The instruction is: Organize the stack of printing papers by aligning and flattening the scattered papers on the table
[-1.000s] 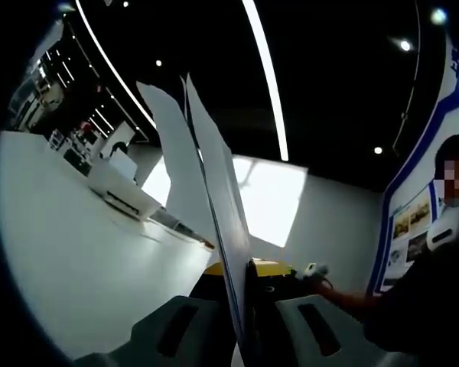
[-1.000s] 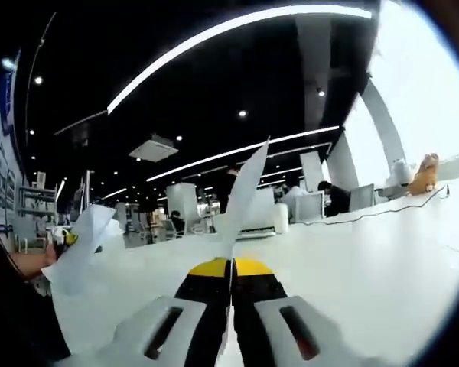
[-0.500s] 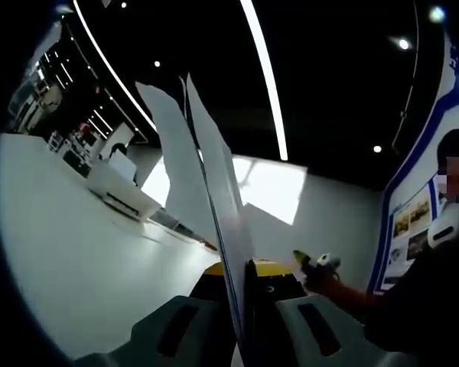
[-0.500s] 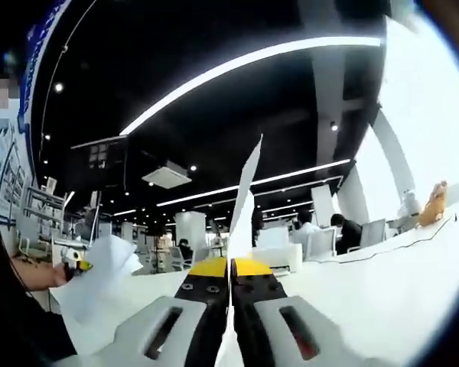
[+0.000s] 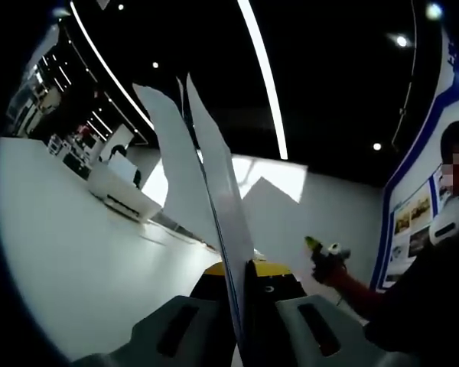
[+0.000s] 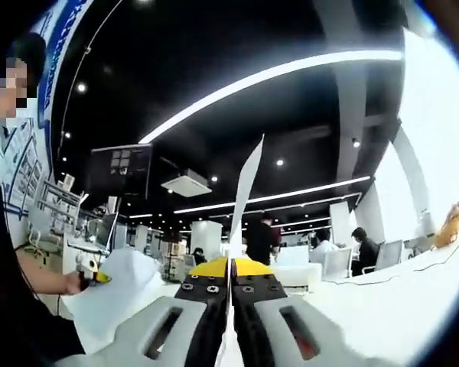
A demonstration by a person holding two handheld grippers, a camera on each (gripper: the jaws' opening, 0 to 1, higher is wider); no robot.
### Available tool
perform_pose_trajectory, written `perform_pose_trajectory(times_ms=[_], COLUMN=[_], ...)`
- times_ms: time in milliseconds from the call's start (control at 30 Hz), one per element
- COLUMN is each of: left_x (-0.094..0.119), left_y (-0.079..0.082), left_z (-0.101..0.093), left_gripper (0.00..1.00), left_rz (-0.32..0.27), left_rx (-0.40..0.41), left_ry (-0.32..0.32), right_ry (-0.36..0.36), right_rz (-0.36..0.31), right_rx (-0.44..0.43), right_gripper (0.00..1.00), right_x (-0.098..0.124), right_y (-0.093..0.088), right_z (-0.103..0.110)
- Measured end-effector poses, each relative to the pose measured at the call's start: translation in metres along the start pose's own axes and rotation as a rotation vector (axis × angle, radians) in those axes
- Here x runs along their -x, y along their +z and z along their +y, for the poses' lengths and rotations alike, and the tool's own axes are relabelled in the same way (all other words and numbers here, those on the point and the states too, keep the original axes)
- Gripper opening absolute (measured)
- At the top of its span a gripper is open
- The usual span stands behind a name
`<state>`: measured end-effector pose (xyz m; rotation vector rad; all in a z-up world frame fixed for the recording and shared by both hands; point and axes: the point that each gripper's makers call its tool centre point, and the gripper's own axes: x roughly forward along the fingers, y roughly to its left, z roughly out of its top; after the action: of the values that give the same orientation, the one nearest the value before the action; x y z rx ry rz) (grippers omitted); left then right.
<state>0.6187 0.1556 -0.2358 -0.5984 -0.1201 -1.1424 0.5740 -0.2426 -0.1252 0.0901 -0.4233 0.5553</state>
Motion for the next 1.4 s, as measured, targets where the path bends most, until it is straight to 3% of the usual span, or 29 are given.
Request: perform_pose_trajectory(times_ms=[600, 967, 1200, 1400], left_x=[0.001, 0.001, 0.001, 0.0], left_y=[0.0, 0.001, 0.001, 0.001], left_z=[0.001, 0.002, 0.002, 0.002], left_gripper=[0.07, 0.07, 0.07, 0.07], left_rz=[0.003, 0.002, 0.002, 0.002], left_rx=[-0.018, -0.027, -0.026, -0.028], left_ry=[0.004, 0.003, 0.002, 0.002], right_ry=[0.068, 0.087, 0.118, 0.138], right_rz=[-0.064, -0.105, -0.121, -0.175], right_rx=[-0.037, -0.112, -0.112, -0.145], right_gripper=[0.0, 0.0, 0.0, 0.0], right_x=[-0.011, -0.01, -0.013, -0.011], right_y=[0.026, 0.033, 0.045, 0.059], right_z=[0.04, 0.052, 0.065, 0.073])
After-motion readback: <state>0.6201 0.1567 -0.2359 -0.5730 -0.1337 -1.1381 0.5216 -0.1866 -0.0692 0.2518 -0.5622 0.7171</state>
